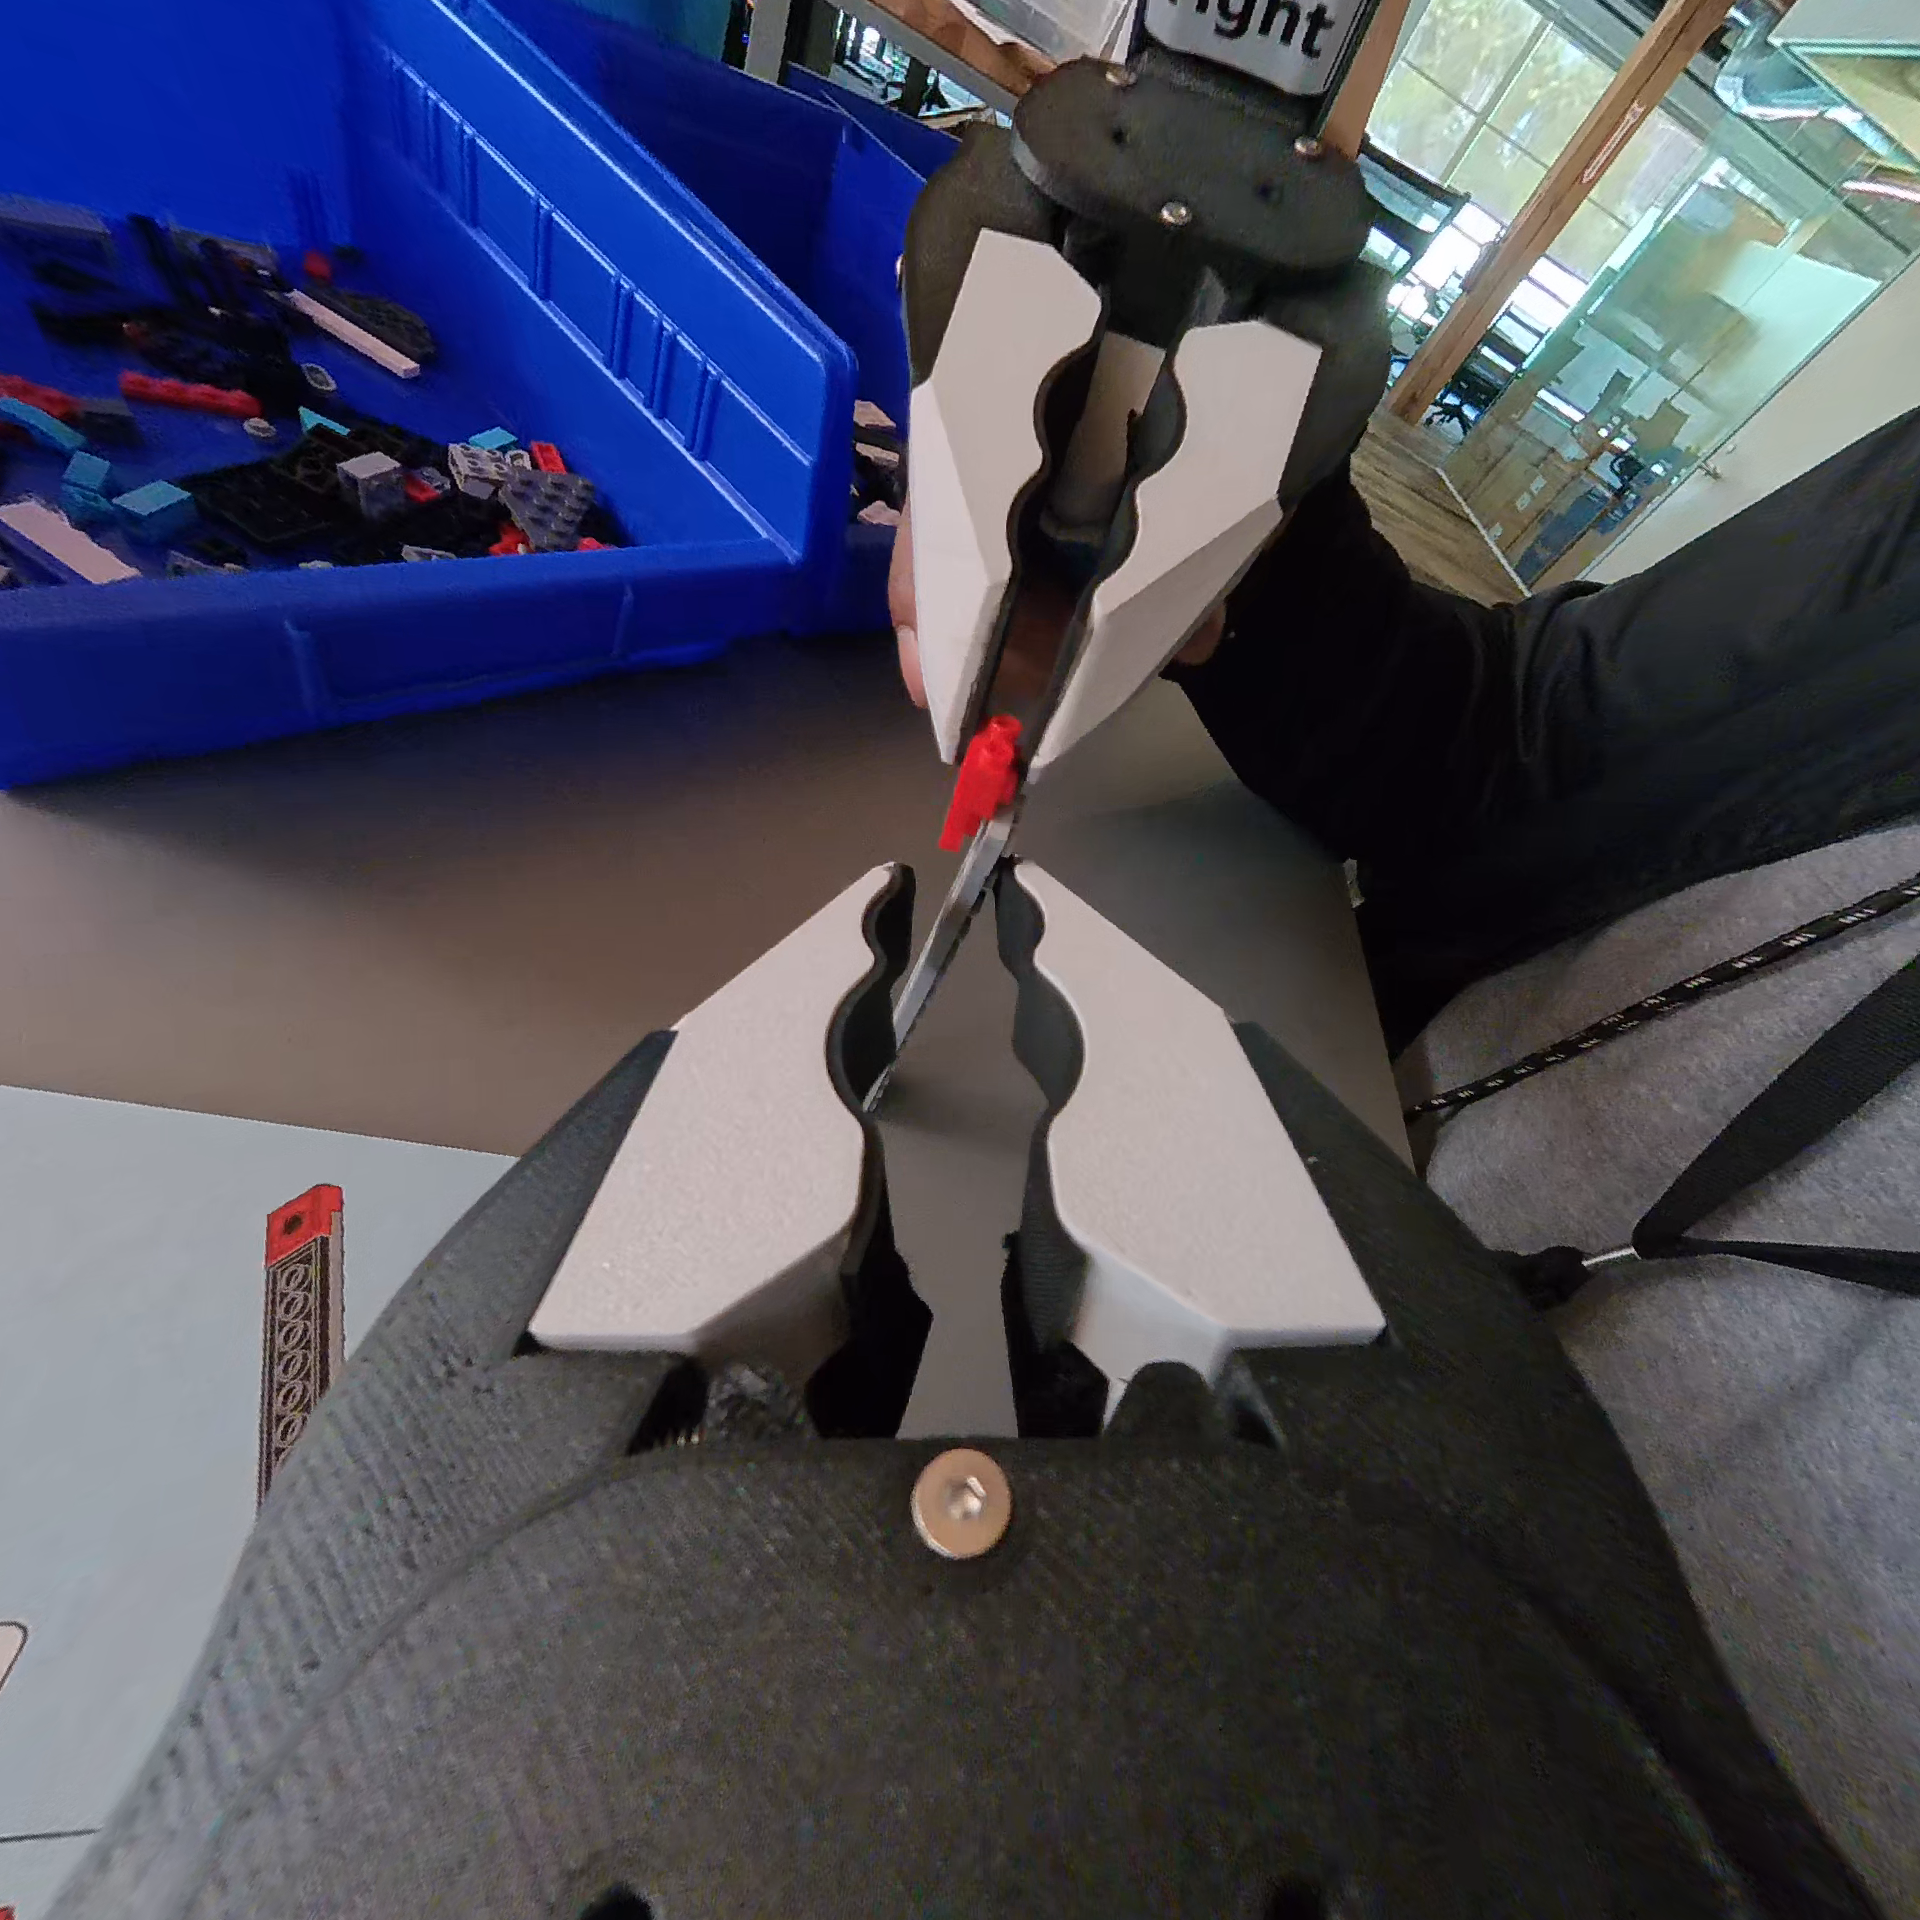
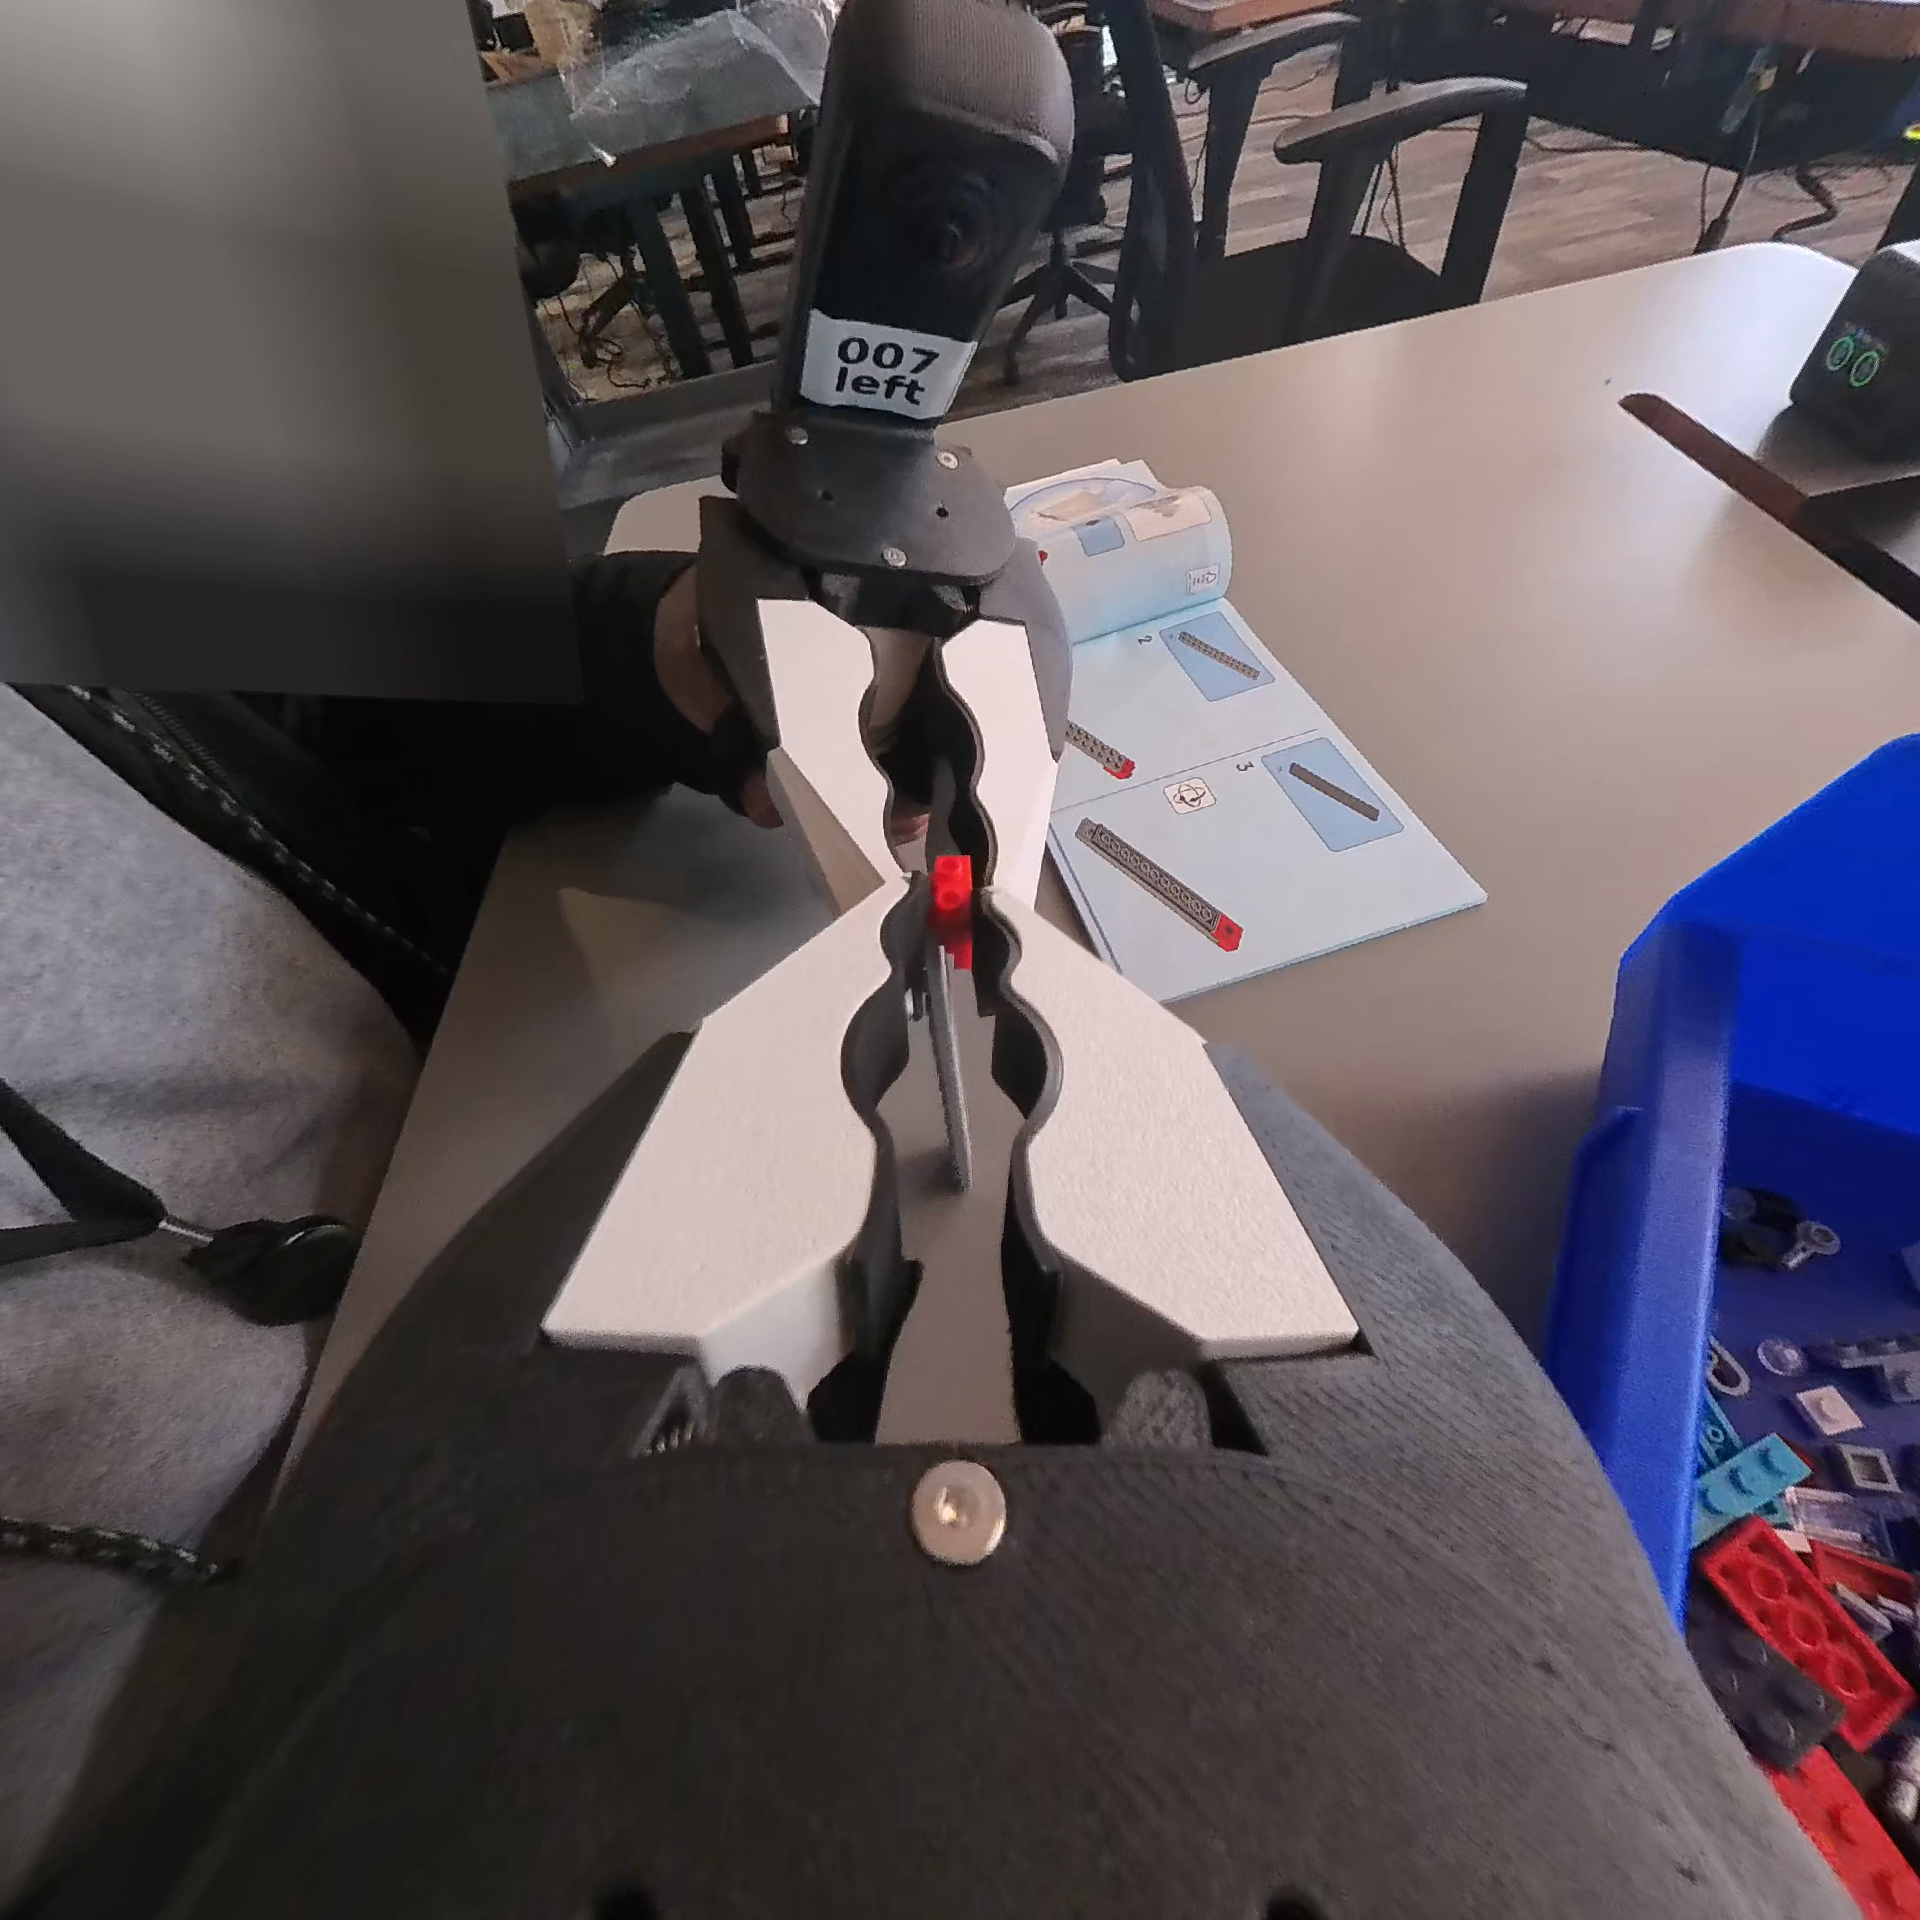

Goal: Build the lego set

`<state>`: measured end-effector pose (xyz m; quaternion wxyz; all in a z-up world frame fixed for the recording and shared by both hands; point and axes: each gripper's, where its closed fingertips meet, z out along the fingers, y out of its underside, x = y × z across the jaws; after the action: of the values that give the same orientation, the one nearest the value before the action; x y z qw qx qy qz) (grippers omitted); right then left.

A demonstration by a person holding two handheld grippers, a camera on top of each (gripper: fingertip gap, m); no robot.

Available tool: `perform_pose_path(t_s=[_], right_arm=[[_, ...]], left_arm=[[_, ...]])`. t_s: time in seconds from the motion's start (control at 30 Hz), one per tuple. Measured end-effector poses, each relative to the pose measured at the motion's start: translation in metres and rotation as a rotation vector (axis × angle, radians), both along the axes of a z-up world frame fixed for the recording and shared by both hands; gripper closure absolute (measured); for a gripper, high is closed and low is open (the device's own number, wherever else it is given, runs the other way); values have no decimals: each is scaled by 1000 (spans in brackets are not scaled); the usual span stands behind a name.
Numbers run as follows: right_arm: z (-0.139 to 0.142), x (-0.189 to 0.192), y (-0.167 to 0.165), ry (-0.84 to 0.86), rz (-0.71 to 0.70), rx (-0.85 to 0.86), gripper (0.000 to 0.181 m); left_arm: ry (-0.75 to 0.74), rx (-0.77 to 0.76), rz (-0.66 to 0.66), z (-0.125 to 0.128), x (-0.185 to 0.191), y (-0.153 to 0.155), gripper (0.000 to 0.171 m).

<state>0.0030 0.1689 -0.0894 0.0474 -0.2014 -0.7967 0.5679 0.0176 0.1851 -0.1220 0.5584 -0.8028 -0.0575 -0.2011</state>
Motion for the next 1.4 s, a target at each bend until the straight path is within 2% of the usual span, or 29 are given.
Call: perform_pose_path(t_s=[0.7, 0.9, 1.2, 1.4], right_arm=[[-2, 1, 5, -47, -16, 25, 171], [-5, -3, 7, -76, -26, -16, 171], [-5, -1, 6, -71, -22, -19, 171], [-5, 0, 6, -65, -20, -22, 171]], left_arm=[[-11, -8, -7, -1, 2, 6, 154], [-20, -5, 2, -4, 0, 8, 154], [-8, 48, 5, 5, 2, 11, 153], [-29, 51, -20, 2, 6, 12, 161]])
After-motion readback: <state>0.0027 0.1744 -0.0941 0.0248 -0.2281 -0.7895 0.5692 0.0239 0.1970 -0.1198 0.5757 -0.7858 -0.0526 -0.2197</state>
